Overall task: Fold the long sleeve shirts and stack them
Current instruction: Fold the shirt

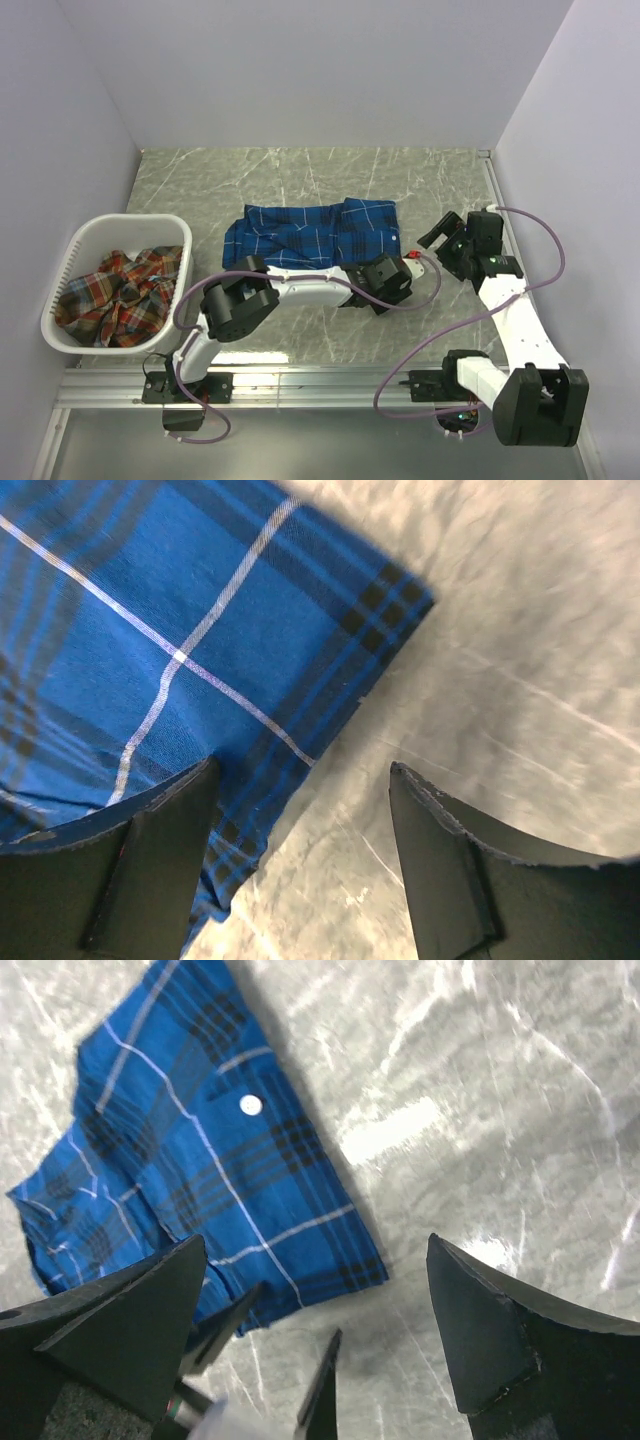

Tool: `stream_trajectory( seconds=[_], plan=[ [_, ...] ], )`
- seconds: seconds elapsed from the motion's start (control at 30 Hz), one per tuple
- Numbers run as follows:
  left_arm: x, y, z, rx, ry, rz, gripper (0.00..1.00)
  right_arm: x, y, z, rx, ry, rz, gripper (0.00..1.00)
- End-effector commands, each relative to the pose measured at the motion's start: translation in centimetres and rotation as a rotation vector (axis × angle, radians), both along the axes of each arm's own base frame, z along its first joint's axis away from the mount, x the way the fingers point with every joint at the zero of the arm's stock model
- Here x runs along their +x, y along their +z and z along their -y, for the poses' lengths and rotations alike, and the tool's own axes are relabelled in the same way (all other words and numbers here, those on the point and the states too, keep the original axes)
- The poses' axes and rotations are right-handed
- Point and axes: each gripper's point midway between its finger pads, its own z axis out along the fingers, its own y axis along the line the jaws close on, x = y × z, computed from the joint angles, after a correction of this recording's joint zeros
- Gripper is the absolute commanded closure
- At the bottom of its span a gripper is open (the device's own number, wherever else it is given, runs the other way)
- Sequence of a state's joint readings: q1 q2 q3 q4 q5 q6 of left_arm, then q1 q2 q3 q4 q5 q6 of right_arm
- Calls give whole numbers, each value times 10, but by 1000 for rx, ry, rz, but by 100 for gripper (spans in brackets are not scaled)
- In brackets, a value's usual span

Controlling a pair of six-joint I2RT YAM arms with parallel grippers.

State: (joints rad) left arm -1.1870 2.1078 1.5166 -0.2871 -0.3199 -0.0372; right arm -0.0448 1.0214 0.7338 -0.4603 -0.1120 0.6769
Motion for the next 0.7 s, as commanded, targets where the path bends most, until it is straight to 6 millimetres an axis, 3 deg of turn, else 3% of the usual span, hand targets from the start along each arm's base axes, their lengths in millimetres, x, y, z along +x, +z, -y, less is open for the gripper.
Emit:
stream_trajectory(
  seconds=[0.0, 0.1, 0.17, 0.27, 0.4, 0.43, 0.47, 0.53, 0.57, 0.67],
  plan=[
    [7, -3, 8, -8, -9, 8, 26, 3, 1, 6, -11, -26, 23, 3],
    [5, -22, -5, 29, 13, -15, 26, 3, -2, 6, -18, -16, 22, 4],
    [9, -24, -11, 40, 37, -7, 27, 3, -7, 4, -18, -4, 16, 5],
    [15, -29, -19, 54, 68, -12, 36, 4, -18, -5, 15, 46, -9, 6],
    [19, -36, -30, 65, 87, -41, 65, 5, -39, -18, 71, 98, -67, 6],
    [20, -35, -31, 58, 91, -46, 71, 3, -42, -23, 95, 119, -74, 6],
    [23, -34, -33, 51, 101, -48, 83, 7, -42, -25, 107, 123, -61, 6],
    [24, -30, -35, 23, 114, -59, 96, 6, -49, -30, 139, 129, -79, 6],
    [28, -28, -38, 11, 128, -65, 100, 9, -48, -32, 154, 139, -64, 6],
    [35, -15, -42, -51, 158, -92, 99, 13, -51, -40, 200, 160, -53, 6]
  ],
)
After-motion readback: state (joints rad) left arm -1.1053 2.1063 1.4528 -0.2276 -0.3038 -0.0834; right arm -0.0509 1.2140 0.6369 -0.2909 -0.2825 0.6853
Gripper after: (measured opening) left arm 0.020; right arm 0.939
